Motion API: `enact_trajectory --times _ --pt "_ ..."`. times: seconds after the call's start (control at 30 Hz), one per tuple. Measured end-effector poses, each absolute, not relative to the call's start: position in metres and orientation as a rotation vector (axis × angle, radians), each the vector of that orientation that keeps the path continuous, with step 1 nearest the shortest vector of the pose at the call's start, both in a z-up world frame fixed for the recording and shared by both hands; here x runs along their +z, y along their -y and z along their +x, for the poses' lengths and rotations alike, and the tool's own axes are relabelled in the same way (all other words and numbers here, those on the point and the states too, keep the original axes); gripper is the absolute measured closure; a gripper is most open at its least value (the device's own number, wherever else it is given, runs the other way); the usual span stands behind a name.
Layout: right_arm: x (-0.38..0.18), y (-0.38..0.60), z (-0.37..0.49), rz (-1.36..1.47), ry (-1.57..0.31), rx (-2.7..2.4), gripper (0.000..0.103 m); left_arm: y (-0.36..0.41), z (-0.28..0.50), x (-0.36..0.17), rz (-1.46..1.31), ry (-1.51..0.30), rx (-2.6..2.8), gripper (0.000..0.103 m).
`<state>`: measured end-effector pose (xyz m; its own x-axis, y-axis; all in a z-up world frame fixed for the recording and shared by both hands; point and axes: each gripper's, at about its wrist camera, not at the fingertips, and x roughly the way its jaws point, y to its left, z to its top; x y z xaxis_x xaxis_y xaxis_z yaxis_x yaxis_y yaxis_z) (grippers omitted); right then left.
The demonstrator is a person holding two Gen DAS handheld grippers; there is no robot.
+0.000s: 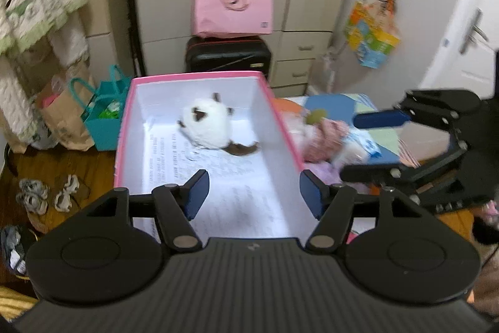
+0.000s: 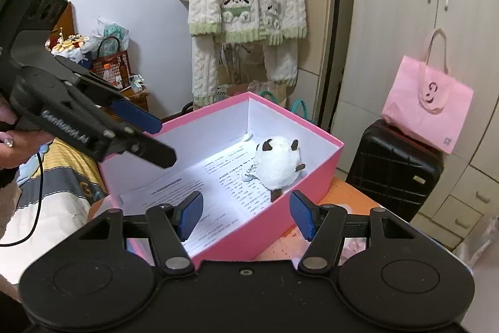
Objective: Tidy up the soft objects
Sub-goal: 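Grasp the pink strawberry plush with the left gripper while the right approaches the orange sponge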
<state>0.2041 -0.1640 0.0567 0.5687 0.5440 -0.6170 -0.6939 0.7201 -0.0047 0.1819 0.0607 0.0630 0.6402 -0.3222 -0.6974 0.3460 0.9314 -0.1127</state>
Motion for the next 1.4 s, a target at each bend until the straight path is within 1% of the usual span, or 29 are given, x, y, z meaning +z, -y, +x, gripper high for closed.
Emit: enact_trajectory --times 0.2,0.4,0.63,0.83,1.1,1.27,1.4 --pt "0.069 0.194 0.168 -0.236 -0.586 0.698 0.037 -0.025 0.131 0.076 0.133 -0.737 -0.462 0.033" --pt "0.073 0.219 0.145 -0.208 -0.557 0.65 0.037 0.008 0.101 0.071 0.196 -0.73 -0.557 0.032" --pt "0.061 0.238 0.122 -0.208 -0.545 0.614 0.037 0.041 0.076 0.053 0.263 -0.711 -0.627 0.033" --pt "0.043 0.259 0.111 -0.185 -0.526 0.572 0.037 0.058 0.075 0.034 0.241 -0.712 -0.663 0.033" --pt "0.01 0.278 0.118 -0.13 -0.54 0.562 0.037 0.078 0.08 -0.005 0.267 -0.689 -0.62 0.033" --pt "-0.006 0.284 0.121 -0.109 -0.534 0.573 0.037 0.076 0.093 -0.028 0.207 -0.718 -0.6 0.033" --pt "-0.019 0.288 0.125 -0.124 -0.537 0.561 0.037 0.073 0.096 -0.037 0.218 -0.684 -0.557 0.033"
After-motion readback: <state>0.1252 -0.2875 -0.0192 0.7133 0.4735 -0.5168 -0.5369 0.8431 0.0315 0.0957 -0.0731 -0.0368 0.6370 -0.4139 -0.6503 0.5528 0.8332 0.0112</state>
